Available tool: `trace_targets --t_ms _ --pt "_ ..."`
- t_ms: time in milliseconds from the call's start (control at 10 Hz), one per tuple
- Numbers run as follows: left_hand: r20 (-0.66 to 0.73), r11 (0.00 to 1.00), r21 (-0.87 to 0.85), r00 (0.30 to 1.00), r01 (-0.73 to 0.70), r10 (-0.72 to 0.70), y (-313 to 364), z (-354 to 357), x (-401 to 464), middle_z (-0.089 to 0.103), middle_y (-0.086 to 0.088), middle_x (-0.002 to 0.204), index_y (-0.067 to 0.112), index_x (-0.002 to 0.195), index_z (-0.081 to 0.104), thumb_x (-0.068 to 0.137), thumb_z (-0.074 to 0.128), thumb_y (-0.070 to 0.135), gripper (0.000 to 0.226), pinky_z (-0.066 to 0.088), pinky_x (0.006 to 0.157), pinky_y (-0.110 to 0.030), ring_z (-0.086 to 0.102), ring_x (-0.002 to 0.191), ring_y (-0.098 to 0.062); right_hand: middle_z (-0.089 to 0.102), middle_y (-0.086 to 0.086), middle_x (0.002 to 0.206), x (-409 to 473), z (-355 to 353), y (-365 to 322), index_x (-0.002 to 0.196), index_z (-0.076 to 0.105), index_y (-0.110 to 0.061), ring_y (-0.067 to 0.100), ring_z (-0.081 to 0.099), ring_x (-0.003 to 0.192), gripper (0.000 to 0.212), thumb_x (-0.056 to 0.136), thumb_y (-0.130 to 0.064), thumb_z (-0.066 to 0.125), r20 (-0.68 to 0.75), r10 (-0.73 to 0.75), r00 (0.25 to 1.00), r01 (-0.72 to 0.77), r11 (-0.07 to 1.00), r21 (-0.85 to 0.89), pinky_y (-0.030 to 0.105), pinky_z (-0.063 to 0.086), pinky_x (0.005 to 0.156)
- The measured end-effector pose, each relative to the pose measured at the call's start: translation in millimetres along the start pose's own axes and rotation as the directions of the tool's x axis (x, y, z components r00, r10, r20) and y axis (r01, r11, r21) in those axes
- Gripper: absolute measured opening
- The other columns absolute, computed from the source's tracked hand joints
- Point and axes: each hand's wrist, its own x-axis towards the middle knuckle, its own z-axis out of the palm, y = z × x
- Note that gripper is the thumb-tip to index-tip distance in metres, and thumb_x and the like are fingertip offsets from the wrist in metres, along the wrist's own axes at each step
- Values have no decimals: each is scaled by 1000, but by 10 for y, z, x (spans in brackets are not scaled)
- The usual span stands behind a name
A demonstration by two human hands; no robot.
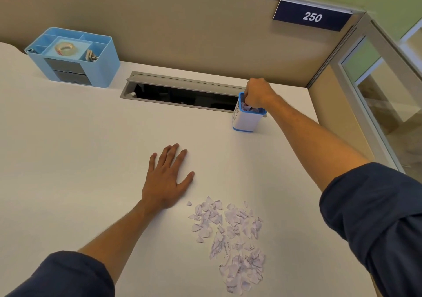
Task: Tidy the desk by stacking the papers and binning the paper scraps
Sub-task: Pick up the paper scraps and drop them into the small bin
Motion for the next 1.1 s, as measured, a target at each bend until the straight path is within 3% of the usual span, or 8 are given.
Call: trace_targets --t_ms 100,300,500,600,800,900,1000,1100 --pt "8 1000 9 1000 -2 2 -5 3 5 14 6 163 30 152 24 94 26 62 66 3 121 -45 8 151 -14 69 15 107 -64 -4 -3 107 69 -3 27 65 93 26 84 -14 67 -56 3 998 -2 1000 26 34 53 76" --pt "14 1000 11 1000 -3 3 -5 -9 -8 14 5 163 30 152 25 94 26 62 66 3 121 -45 8 150 -14 73 6 89 -552 -179 -61 92 75 -13 24 64 80 19 84 -21 60 -347 -30 937 98 979 181 30 46 64" --pt "18 1000 -5 1000 -16 16 -9 -16 -4 14 4 164 28 154 24 98 15 53 62 1 122 -43 7 151 -15 74 -4 90 -1457 469 -233 93 74 -20 13 67 81 18 86 -34 64 -157 -212 965 261 853 453 31 54 81" --pt "3 1000 -10 1000 -25 25 -12 -17 -2 18 1 163 25 153 26 98 12 48 61 3 121 -44 11 150 -18 70 -2 114 -1980 1086 -405 109 71 -20 16 64 104 26 89 -34 63 -49 -302 952 281 801 528 38 48 95" --pt "19 999 -13 999 -32 32 -19 -24 -9 18 0 163 24 154 25 96 10 46 63 4 121 -46 11 150 -19 35 -3 154 -2623 1643 -736 134 55 -20 12 25 144 40 98 -36 49 -44 -443 895 406 773 487 29 22 114" --pt "18 999 -17 999 -37 37 -22 -28 -13 18 0 163 24 154 26 96 12 46 64 4 121 -46 11 150 -19 46 1 147 -2796 1717 -705 123 65 -17 16 40 137 34 98 -31 47 -121 -497 859 496 749 440 31 37 106" --pt "10 999 -31 999 -34 35 -20 -29 -21 20 -1 162 23 153 28 96 16 46 63 5 121 -47 12 150 -19 64 0 127 -2960 1714 -468 103 73 -19 16 62 112 31 94 -32 47 -235 -495 837 547 761 347 29 56 83" --pt "21 999 -25 999 -27 27 -21 -25 -13 20 0 162 24 152 28 95 17 46 62 5 121 -47 12 150 -18 64 -7 125 -3023 1646 -281 104 73 -23 10 62 109 30 93 -39 50 -257 -355 899 433 811 393 26 53 88"
